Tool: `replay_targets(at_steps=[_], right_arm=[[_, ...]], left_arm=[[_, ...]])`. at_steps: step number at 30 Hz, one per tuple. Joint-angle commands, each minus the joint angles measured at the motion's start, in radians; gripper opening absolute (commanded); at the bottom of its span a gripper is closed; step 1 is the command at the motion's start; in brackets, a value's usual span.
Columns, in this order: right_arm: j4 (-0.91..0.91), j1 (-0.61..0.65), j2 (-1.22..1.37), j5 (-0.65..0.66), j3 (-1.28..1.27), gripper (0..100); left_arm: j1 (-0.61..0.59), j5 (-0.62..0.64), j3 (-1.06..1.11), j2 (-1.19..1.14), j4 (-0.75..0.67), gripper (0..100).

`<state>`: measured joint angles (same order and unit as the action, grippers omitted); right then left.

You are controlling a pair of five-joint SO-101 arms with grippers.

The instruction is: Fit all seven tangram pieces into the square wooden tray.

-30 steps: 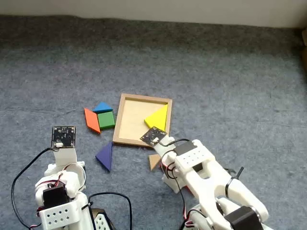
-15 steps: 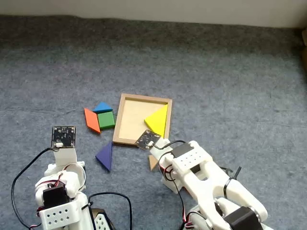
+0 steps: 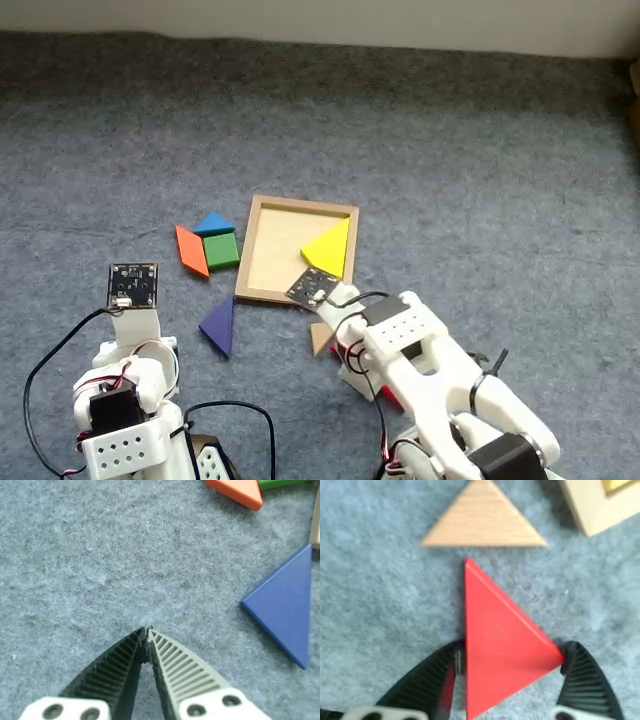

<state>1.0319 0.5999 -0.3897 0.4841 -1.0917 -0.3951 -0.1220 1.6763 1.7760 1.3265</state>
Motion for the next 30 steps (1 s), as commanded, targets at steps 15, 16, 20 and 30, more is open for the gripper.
replay_targets(at_steps=[15, 16, 20, 30], right_arm=[[0.016, -0.013, -0.297, 0.167, 0.11, 23.5], [-0.016, -0.013, -0.295, 0.176, 0.12, 23.5], [-0.128, -0.01, -0.237, 0.222, 0.179, 23.5], [-0.173, 0.021, 0.166, 0.233, 0.519, 23.5]], left_arm=[[-0.008, 0.006, 0.019, 0.045, 0.005, 1], [-0.008, 0.006, 0.019, 0.045, 0.005, 1], [-0.008, 0.006, 0.019, 0.045, 0.005, 1], [-0.008, 0.006, 0.019, 0.045, 0.005, 1]])
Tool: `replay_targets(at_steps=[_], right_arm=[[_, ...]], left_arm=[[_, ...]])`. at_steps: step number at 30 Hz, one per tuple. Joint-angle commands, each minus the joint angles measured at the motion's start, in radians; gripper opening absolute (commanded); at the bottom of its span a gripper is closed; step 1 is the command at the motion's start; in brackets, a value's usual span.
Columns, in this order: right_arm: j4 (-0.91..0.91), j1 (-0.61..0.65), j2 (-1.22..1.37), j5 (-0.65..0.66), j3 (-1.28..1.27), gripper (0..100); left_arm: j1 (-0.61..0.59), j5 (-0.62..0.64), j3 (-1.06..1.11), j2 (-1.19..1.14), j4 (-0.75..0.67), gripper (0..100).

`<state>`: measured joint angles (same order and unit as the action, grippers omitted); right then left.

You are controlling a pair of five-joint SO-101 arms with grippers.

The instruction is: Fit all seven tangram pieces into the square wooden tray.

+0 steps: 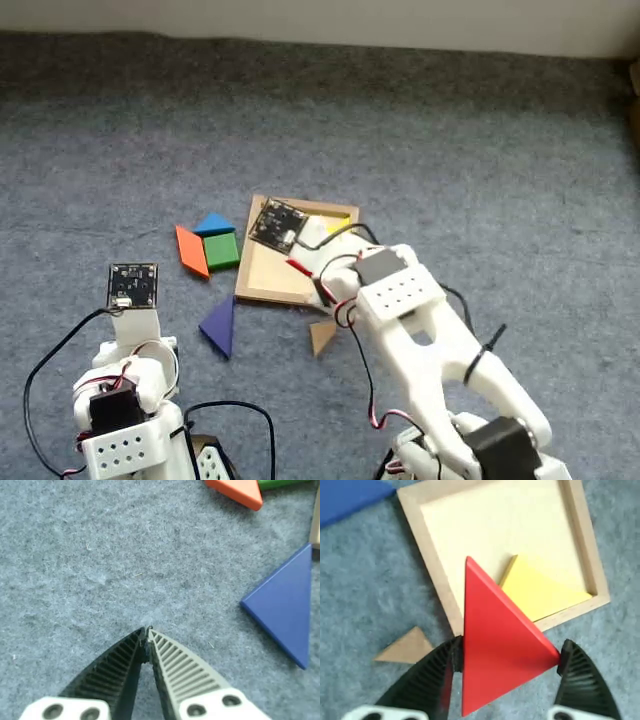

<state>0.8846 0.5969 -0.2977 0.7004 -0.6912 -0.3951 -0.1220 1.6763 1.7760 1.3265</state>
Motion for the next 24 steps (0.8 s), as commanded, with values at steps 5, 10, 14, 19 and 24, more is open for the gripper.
replay_targets(at_steps=[5, 10, 14, 19, 24], right_arm=[[-0.025, 0.076, 0.234, 0.166, 0.2, 23.5], [-0.113, 0.077, 0.338, 0.21, 0.236, 23.5], [-0.154, 0.091, 0.372, 0.21, 0.246, 23.5], [-0.154, 0.094, 0.372, 0.204, 0.252, 24.4], [-0.151, 0.116, 0.371, 0.114, 0.251, 36.2]], left_arm=[[-0.008, 0.006, 0.019, 0.045, 0.005, 1], [-0.008, 0.006, 0.019, 0.045, 0.005, 1], [-0.008, 0.006, 0.019, 0.045, 0.005, 1], [-0.008, 0.006, 0.019, 0.045, 0.005, 1], [-0.008, 0.006, 0.019, 0.045, 0.005, 1]])
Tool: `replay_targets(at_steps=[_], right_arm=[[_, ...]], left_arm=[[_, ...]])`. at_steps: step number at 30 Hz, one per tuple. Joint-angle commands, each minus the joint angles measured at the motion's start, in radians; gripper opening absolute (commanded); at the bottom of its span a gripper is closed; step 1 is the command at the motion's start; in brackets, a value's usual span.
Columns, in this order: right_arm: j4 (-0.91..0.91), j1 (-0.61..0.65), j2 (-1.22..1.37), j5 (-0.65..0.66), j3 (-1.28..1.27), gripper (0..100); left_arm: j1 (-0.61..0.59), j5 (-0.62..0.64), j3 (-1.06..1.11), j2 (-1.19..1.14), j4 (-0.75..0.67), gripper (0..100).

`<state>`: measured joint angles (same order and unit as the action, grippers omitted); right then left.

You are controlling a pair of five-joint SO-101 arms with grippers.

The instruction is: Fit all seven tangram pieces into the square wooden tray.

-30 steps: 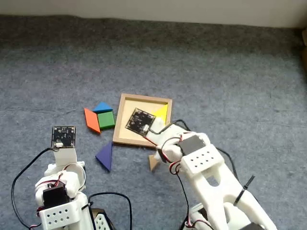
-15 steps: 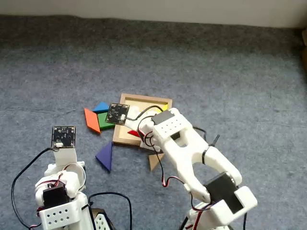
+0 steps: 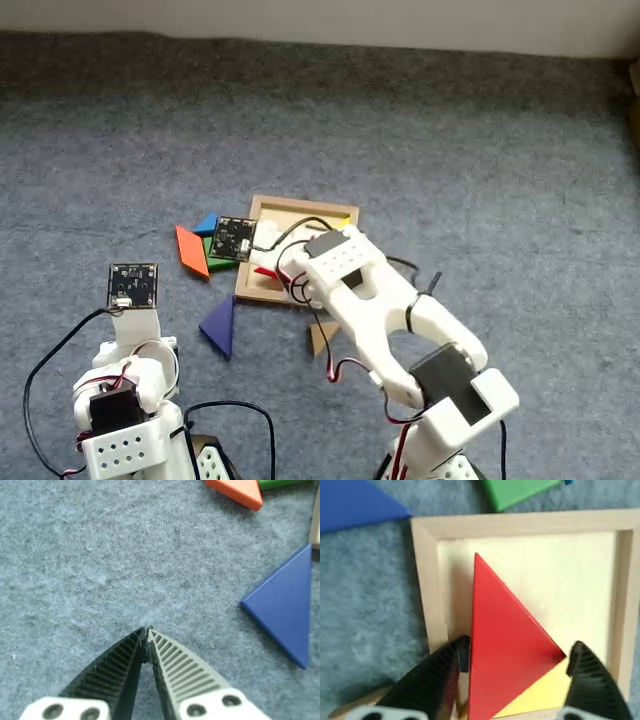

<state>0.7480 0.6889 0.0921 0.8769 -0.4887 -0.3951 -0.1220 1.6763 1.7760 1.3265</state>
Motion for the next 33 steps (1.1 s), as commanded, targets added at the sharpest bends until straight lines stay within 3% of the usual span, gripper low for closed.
replay_targets(at_steps=[1, 8, 11, 16, 19, 24, 33], right_arm=[[-0.015, 0.027, -0.021, -0.08, 0.048, 37.9], [-0.013, 0.035, -0.179, -0.094, 0.038, 37.4], [0.061, 0.018, -0.292, -0.107, 0.001, 29.0], [0.042, -0.022, -0.414, -0.262, -0.07, 10.8], [-0.073, -0.033, -0.387, -0.281, -0.127, 4.2], [-0.277, -0.044, -0.243, -0.281, -0.211, 3.0], [-0.291, -0.05, -0.071, -0.27, -0.185, 3.0]], left_arm=[[-0.008, 0.006, 0.019, 0.045, 0.005, 1], [-0.008, 0.006, 0.019, 0.045, 0.005, 1], [-0.008, 0.006, 0.019, 0.045, 0.005, 1], [-0.008, 0.006, 0.019, 0.045, 0.005, 1], [-0.008, 0.006, 0.019, 0.045, 0.005, 1], [-0.008, 0.006, 0.019, 0.045, 0.005, 1], [-0.008, 0.006, 0.019, 0.045, 0.005, 1]])
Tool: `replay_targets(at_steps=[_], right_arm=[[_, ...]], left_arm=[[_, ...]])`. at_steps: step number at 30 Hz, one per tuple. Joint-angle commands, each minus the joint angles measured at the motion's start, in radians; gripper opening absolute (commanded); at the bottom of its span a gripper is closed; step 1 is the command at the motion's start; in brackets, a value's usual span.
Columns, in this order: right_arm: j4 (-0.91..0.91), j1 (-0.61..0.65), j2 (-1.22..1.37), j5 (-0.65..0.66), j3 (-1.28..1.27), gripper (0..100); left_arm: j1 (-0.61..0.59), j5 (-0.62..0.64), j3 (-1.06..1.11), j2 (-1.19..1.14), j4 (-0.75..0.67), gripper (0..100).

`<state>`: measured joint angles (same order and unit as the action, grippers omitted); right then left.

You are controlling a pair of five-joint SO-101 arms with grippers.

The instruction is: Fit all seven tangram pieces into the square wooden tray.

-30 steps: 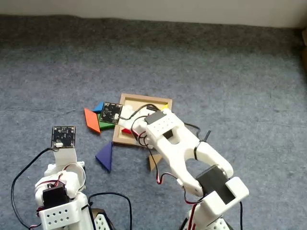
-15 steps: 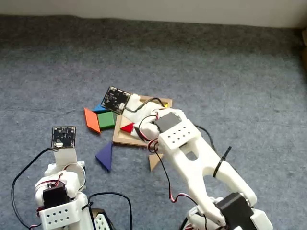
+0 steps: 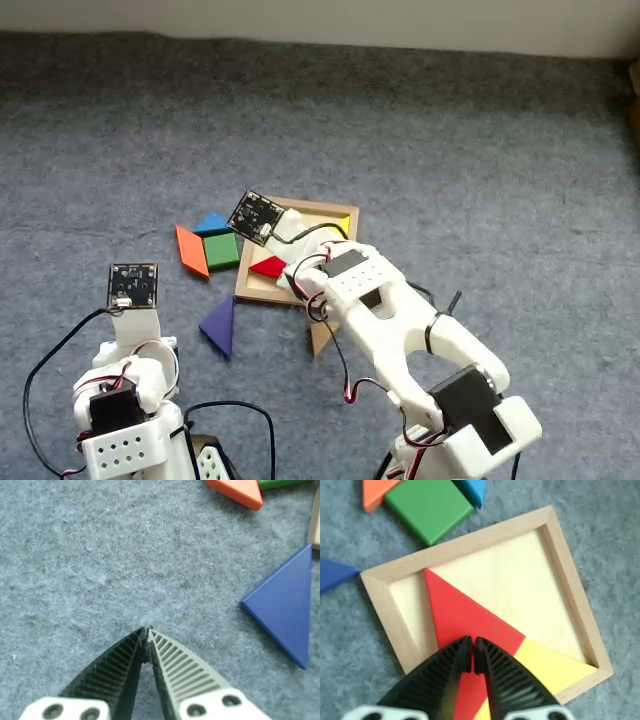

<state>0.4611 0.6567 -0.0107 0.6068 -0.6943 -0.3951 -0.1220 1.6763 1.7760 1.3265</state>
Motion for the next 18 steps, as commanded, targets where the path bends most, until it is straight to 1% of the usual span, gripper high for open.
replay_targets(at_steps=[1, 4, 6, 9, 13, 18], right_arm=[[0.015, -0.018, 0.031, 0.028, 0.019, 3.0], [0.142, -0.016, 0.028, 0.135, 0.03, 3.0], [0.199, -0.007, 0.018, 0.166, 0.05, 3.0], [0.243, 0.005, -0.002, 0.176, 0.064, 3.0], [0.248, 0.002, -0.031, 0.176, 0.062, 2.9], [0.255, 0.002, -0.147, 0.169, 0.053, 2.7]], left_arm=[[-0.008, 0.006, 0.019, 0.045, 0.005, 1], [-0.008, 0.006, 0.019, 0.045, 0.005, 1], [-0.008, 0.006, 0.019, 0.045, 0.005, 1], [-0.008, 0.006, 0.019, 0.045, 0.005, 1], [-0.008, 0.006, 0.019, 0.045, 0.005, 1], [-0.008, 0.006, 0.019, 0.045, 0.005, 1]])
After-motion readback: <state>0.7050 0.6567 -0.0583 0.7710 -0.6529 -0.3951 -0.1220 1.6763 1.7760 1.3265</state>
